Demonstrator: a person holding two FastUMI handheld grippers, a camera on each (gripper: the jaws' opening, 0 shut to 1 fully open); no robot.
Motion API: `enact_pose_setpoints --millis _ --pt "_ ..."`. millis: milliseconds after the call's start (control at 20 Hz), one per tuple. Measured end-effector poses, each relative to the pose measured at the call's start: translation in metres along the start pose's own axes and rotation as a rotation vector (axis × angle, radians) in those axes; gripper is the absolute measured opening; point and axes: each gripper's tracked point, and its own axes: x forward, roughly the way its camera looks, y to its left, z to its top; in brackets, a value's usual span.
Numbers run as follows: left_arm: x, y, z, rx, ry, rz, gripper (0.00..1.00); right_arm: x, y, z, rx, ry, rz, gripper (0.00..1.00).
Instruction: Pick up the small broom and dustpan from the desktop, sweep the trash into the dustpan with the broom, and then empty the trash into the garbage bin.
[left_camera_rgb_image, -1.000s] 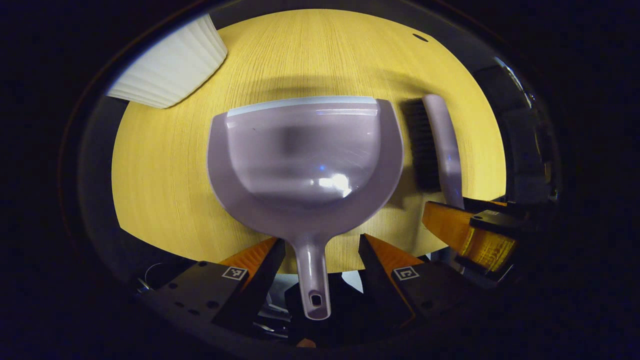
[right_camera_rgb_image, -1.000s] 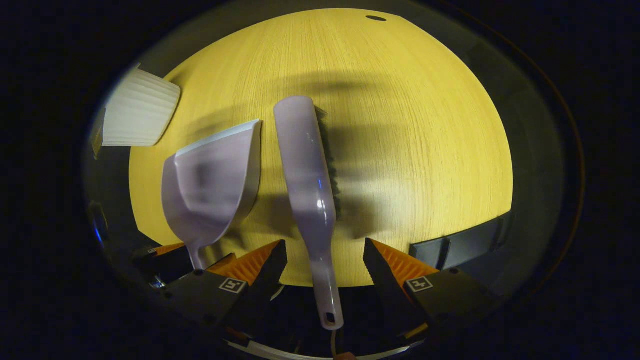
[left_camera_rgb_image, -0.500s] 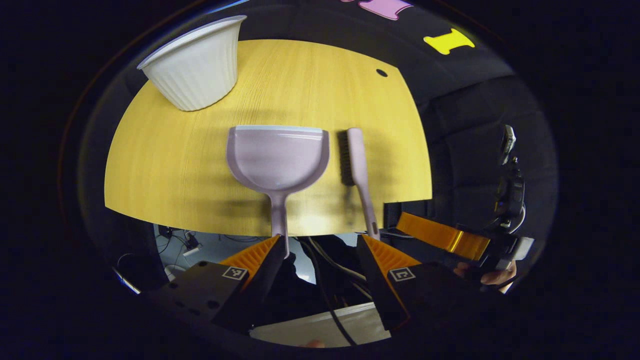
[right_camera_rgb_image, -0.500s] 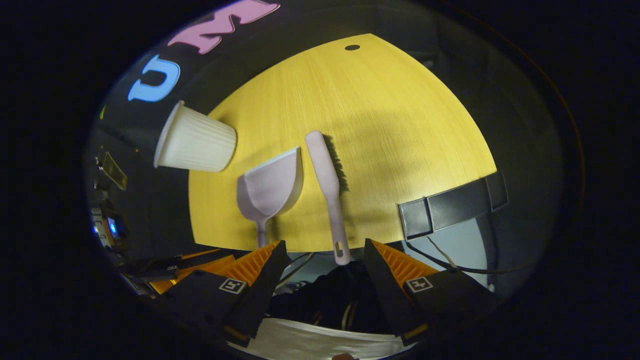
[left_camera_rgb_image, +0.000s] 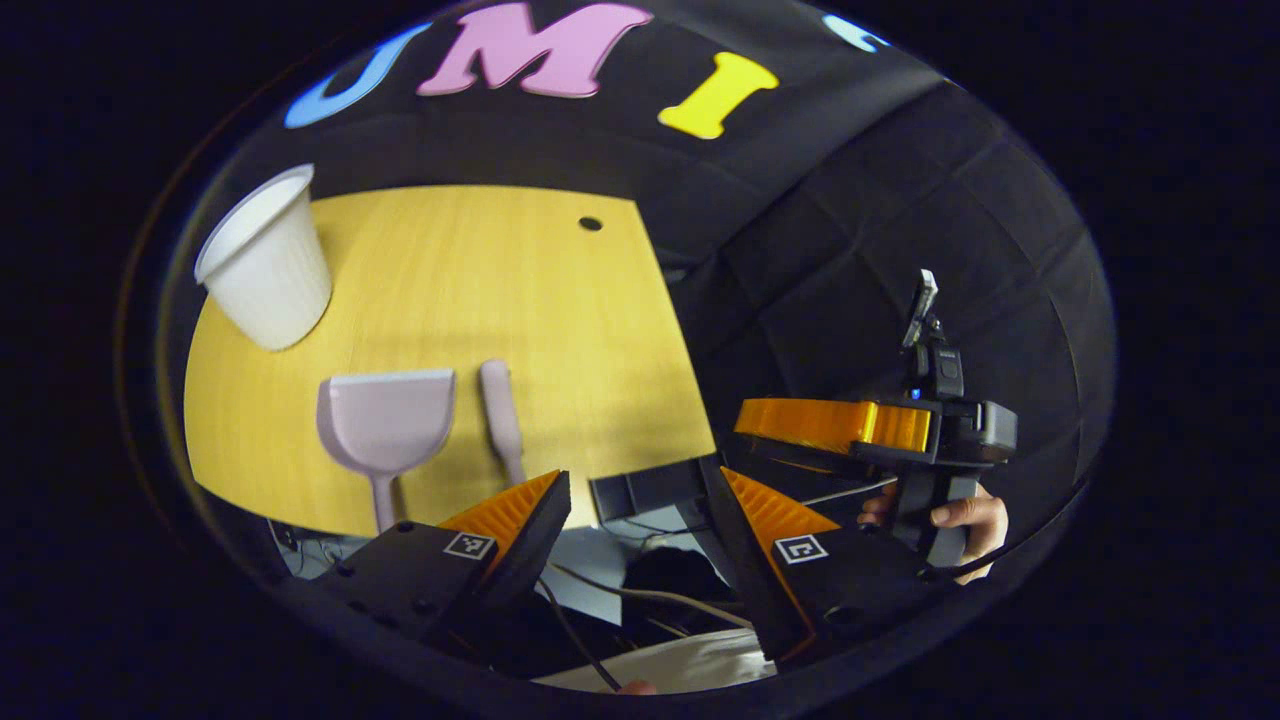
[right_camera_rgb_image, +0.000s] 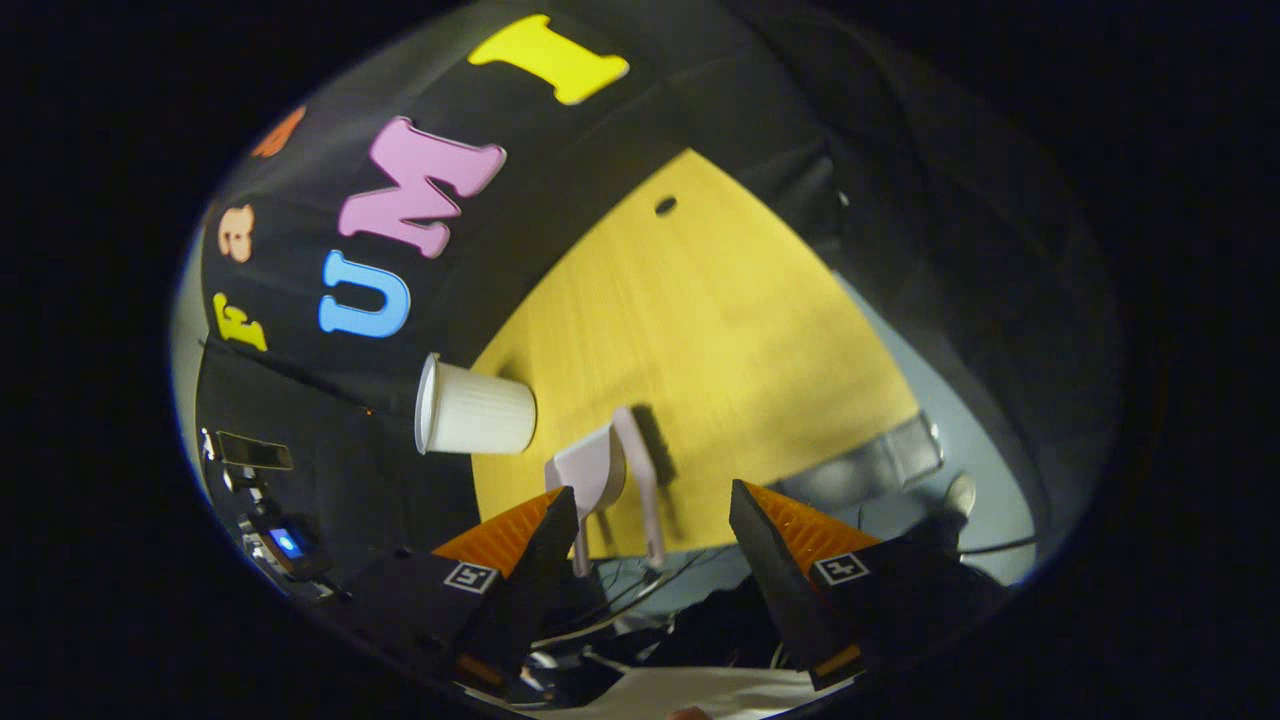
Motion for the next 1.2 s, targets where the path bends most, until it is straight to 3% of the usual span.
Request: enact_pose_setpoints --millis 150,200,300,450,550,650,800,950,1000,1050,1200 --pt "0.002 -0.013 0.018 0.149 -0.360 0.068 0.84 -0.004 -0.030 0.063 -0.240 -0.268 0.076 0.97" --pt "-0.008 -0.007 0.032 0.162 -0.458 0.084 0.84 -0.007 -0.037 0.077 -0.284 -0.357 0.079 0.97" --pt "-0.030 0.013 0.044 0.155 -0.722 0.203 0.83 -0.006 -0.033 0.099 -0.379 -0.598 0.141 0.98" --pt "-0.071 0.017 0.040 0.158 -1.123 0.281 0.82 -0.011 -0.031 0.100 -0.583 -0.883 0.165 0.97" --pt "-0.074 0.010 0.033 0.156 -1.273 0.308 0.77 -0.003 -0.041 0.094 -0.669 -0.989 0.122 0.97" --pt "-0.079 0.007 0.024 0.127 -1.300 0.285 0.81 0.004 -0.037 0.068 -0.746 -0.973 0.082 0.97" --pt "-0.105 0.007 0.039 0.093 -1.224 0.309 0.82 -0.058 -0.010 0.063 -0.731 -1.078 0.072 0.97" --pt "-0.178 -0.019 0.036 0.062 -1.267 0.295 0.82 -0.138 0.038 0.082 -0.695 -1.198 -0.007 0.97" --pt "-0.206 -0.029 0.035 0.059 -1.271 0.276 0.82 -0.155 0.049 0.084 -0.659 -1.185 -0.031 0.97" --pt "-0.235 -0.035 0.035 0.056 -1.279 0.279 0.82 -0.172 0.067 0.077 -0.625 -1.153 -0.003 0.97" --pt "-0.305 -0.020 0.028 0.075 -1.246 0.385 0.82 -0.208 0.091 0.067 -0.573 -1.133 -0.067 0.97"
